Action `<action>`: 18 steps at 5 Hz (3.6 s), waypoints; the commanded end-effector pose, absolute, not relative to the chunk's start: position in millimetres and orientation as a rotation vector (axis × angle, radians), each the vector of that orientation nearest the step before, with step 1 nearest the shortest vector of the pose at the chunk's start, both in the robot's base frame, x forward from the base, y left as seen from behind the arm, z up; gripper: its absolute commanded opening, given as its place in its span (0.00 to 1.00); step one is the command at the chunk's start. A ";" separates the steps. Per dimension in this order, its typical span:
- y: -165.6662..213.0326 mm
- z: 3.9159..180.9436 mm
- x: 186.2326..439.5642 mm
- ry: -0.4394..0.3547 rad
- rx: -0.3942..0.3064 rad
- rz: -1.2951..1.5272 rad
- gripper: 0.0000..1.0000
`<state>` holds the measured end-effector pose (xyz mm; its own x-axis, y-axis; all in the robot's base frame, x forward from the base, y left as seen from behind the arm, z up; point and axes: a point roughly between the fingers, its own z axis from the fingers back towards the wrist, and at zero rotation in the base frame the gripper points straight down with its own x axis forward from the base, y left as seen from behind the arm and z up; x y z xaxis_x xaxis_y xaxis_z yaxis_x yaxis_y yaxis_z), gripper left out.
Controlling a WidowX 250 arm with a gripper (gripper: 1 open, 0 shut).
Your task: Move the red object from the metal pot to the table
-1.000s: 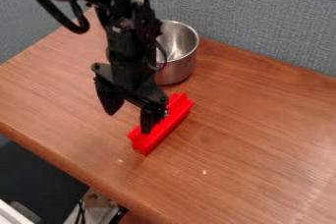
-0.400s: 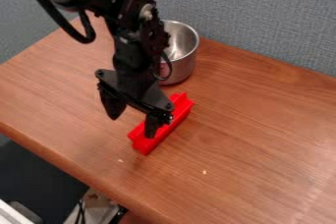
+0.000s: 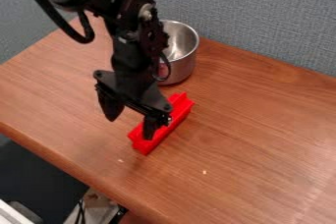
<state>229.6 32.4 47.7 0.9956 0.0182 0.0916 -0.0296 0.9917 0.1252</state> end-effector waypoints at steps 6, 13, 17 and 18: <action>36.0 57.2 236.8 -0.142 0.118 0.041 1.00; 33.5 49.1 235.6 -0.136 0.140 0.046 1.00; 26.4 33.4 242.6 -0.128 0.131 0.033 1.00; 26.3 26.4 244.8 -0.122 0.130 0.036 0.00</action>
<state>240.1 26.8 22.8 0.9933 0.0486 0.1046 -0.0609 0.9912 0.1177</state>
